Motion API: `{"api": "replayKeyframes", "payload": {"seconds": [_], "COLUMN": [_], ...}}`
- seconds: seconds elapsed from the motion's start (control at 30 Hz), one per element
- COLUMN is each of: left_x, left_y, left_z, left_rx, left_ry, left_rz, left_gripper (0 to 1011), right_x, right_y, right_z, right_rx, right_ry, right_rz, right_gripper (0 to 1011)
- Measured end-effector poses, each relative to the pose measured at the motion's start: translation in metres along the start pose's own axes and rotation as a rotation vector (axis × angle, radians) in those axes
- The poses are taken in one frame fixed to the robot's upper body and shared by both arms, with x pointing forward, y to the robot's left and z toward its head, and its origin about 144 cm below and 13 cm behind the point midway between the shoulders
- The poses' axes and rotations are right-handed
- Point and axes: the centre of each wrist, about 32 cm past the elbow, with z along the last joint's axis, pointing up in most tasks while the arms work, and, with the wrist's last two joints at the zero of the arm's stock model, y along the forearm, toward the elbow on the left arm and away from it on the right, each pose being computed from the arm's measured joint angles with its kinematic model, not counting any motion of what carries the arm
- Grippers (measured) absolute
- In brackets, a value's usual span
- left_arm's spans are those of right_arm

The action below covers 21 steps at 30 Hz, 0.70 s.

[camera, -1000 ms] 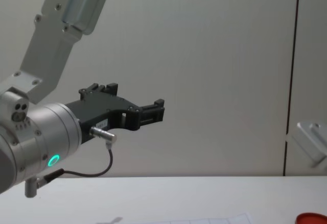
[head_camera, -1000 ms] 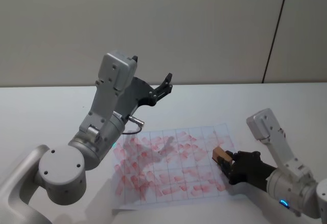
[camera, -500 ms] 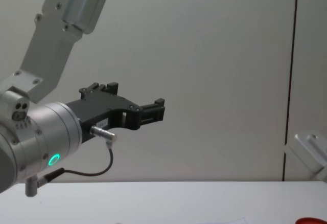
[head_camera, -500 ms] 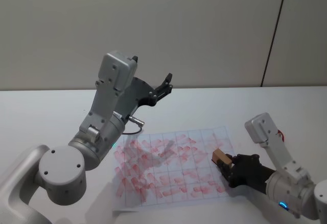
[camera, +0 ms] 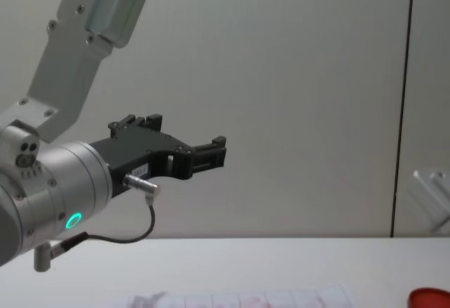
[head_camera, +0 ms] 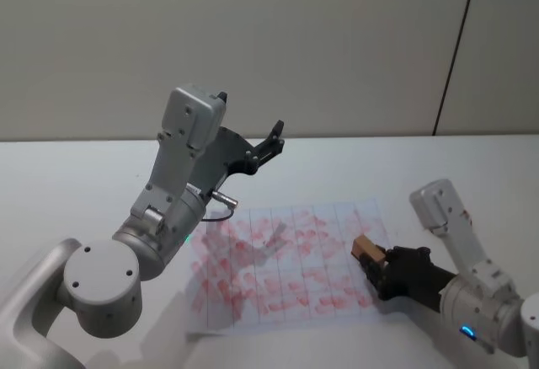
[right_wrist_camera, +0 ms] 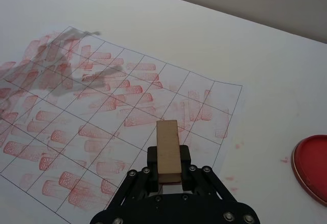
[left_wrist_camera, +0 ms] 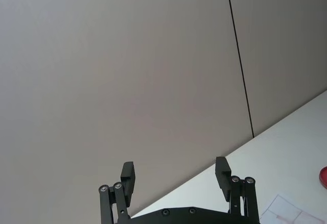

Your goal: Use the one hand to pick up the stamp and affix it onto the A4 paper.

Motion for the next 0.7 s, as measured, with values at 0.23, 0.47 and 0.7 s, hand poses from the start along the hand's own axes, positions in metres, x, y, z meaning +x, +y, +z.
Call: {"api": "replayKeyframes", "payload": {"seconds": [0.23,0.47,0.7], "left_x": [0.0,0.0,0.0], "left_y": [0.0,0.0,0.0], "left_z": [0.0,0.0,0.0], "left_rx": [0.0,0.0,0.0], "left_ry": [0.0,0.0,0.0], "left_rz": [0.0,0.0,0.0], "left_gripper": [1001,1002,1001], "right_x": [0.003,0.008,0.014], "right_y": [-0.007,-0.016,-0.022], "right_z": [0.022,0.043,0.055], "right_rx": [0.096,0.185,0.226], "right_ry": [0.025,0.057,0.095], "right_rz": [-0.03,-0.069,-0.116], "right_gripper": [217,217,217]}}
